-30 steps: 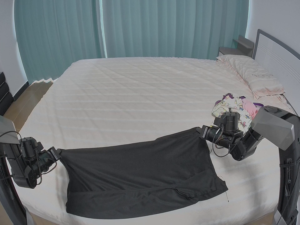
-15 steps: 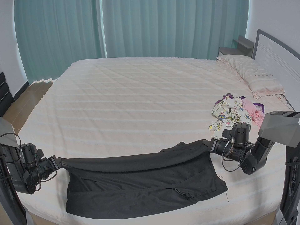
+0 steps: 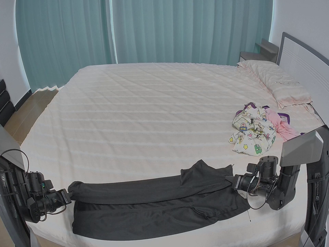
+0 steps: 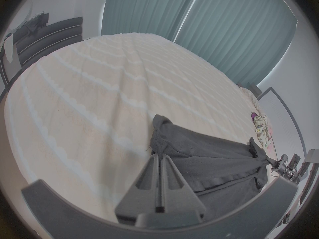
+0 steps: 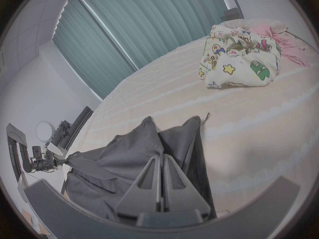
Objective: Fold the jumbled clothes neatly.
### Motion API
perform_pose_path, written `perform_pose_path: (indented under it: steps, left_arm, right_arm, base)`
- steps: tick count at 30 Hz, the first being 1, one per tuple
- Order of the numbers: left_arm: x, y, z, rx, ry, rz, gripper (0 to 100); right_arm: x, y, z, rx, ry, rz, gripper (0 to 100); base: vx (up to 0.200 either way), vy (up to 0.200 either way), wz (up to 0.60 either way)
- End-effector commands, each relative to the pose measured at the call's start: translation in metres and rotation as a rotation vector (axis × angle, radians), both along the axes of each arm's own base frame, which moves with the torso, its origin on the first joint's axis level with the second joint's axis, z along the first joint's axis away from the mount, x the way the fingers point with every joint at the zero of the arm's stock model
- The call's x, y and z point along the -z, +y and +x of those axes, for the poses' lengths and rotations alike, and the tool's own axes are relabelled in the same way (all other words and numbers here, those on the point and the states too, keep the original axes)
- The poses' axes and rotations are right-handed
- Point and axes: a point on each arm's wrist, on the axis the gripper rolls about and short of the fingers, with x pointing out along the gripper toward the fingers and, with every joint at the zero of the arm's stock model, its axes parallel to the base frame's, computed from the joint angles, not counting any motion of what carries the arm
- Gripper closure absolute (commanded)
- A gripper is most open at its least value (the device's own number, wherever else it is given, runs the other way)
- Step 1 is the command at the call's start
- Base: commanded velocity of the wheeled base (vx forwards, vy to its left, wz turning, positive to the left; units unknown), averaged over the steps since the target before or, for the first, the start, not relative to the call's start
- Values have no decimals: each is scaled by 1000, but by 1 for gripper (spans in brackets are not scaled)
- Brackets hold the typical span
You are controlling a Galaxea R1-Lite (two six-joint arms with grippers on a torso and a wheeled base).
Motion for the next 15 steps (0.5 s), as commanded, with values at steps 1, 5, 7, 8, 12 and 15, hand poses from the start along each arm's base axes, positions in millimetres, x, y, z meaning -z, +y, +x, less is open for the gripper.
perform_pose_path:
  steps: [1,5,7,8,12,15]
  left_arm:
    - [17,-3,-10,15,84,-18,100]
    - [22,-3,-11,18,106,-21,100]
    - [23,-3,-11,19,111,-24,0]
    - [23,-3,-11,18,111,-25,0]
    - [21,-3,-11,11,101,-30,0]
    - [15,-2,-10,3,76,-27,0]
  right_arm:
    - [24,-3,-12,0,70,-17,100]
    - [25,-4,-17,-2,77,-20,100]
    - [25,-4,-17,-1,81,-19,100]
    - [25,-4,-17,-1,79,-19,100]
    - [22,-7,-17,9,65,-14,0]
    - [18,-11,-17,25,46,-8,0]
  base:
    - [0,0,0]
    - [0,0,0]
    - [0,0,0]
    - [0,0,0]
    - [0,0,0]
    - [0,0,0]
